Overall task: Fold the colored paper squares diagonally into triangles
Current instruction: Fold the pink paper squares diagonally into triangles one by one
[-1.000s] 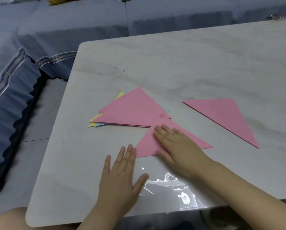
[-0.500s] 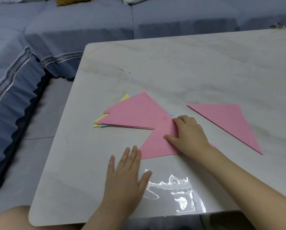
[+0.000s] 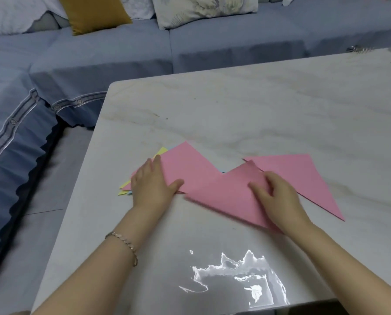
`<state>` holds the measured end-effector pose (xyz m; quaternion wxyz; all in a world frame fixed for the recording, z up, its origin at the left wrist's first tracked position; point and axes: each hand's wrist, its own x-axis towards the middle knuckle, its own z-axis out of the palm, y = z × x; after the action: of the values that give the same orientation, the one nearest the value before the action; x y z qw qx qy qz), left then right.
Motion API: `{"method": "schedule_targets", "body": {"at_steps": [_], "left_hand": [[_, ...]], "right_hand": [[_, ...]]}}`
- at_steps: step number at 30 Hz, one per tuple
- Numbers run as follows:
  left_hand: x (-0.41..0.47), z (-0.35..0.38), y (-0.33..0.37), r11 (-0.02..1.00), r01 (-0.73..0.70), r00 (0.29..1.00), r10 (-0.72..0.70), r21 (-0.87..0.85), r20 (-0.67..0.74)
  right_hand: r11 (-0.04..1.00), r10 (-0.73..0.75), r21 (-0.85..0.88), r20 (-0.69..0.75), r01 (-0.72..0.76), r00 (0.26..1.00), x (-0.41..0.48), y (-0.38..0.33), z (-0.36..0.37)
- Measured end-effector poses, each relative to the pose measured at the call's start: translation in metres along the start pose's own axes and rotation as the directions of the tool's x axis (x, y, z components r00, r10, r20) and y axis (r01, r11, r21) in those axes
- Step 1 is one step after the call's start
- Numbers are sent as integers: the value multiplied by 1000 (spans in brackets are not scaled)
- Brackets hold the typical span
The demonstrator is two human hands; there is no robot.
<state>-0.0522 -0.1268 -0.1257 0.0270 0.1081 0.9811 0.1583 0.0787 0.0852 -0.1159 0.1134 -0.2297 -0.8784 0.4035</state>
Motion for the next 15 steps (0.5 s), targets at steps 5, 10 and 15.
{"method": "schedule_targets", "body": {"at_steps": [5,10,15], "left_hand": [[4,-3,3,997,-15,1000,15,73,-6],[-6,-3,2,999,-45,998,46,24,-35],[-21,-9,3,951,-144,987,120,-272,-103]], "right_hand": [[989,141,-6,-291,-149,946,29,26,-39],[922,110,-316,-347,-226,931,33,40,-38],[977,-126,-184,-109,104,986,5,14,-9]]}}
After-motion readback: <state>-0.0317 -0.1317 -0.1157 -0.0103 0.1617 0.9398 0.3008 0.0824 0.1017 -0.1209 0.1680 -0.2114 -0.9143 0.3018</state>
